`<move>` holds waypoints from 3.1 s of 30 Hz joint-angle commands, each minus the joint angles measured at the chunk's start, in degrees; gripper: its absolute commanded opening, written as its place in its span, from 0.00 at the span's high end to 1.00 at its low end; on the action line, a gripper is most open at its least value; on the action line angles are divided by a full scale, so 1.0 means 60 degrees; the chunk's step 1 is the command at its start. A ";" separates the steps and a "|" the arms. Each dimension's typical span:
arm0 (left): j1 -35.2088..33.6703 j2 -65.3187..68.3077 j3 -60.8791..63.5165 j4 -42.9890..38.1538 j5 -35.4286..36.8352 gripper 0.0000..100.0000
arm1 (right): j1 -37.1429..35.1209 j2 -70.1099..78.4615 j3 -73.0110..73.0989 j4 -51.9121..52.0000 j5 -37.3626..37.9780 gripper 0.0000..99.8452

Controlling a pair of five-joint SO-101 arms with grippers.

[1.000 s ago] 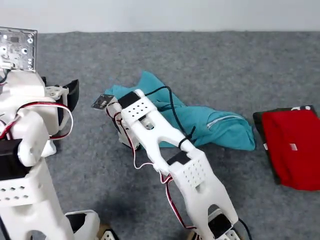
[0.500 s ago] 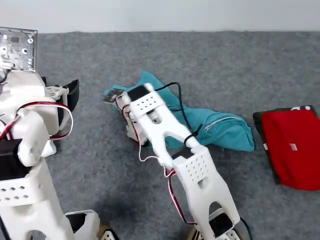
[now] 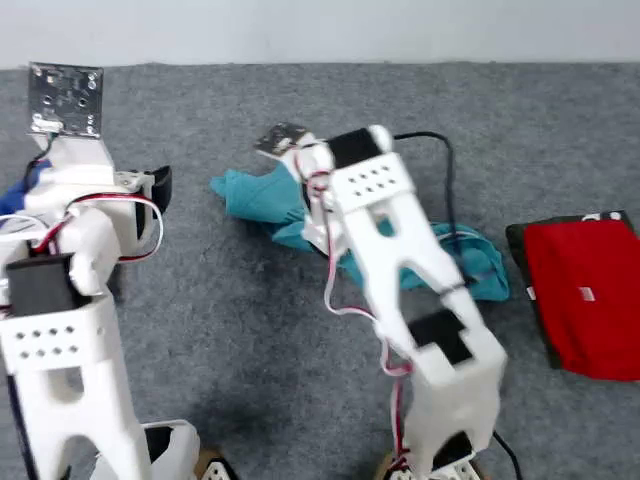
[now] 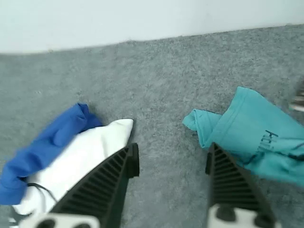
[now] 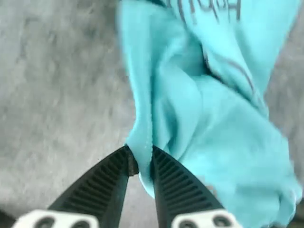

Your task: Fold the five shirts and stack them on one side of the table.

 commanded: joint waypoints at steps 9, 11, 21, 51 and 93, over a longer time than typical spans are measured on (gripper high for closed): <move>0.1963 -0.0073 0.1912 -0.2095 0.0952 0.76 | 0.2908 -0.7172 0.5158 0.0388 0.1392 0.99; 0.2344 -0.0073 0.2264 -0.2388 0.0952 0.76 | 0.3758 -0.7919 0.5363 0.0388 0.1538 0.99; 0.3707 -0.0059 0.4095 -0.3619 0.0923 0.76 | 0.6586 -0.9663 0.5436 0.0388 0.1597 0.99; 0.4718 1.0242 -0.2381 -0.2242 0.0908 0.76 | 0.8535 -1.0278 0.4821 0.0388 0.1963 0.99; 0.6081 1.0330 -0.4125 0.4454 -0.0718 0.76 | 1.0044 -1.0278 0.5846 -0.0022 0.2857 0.99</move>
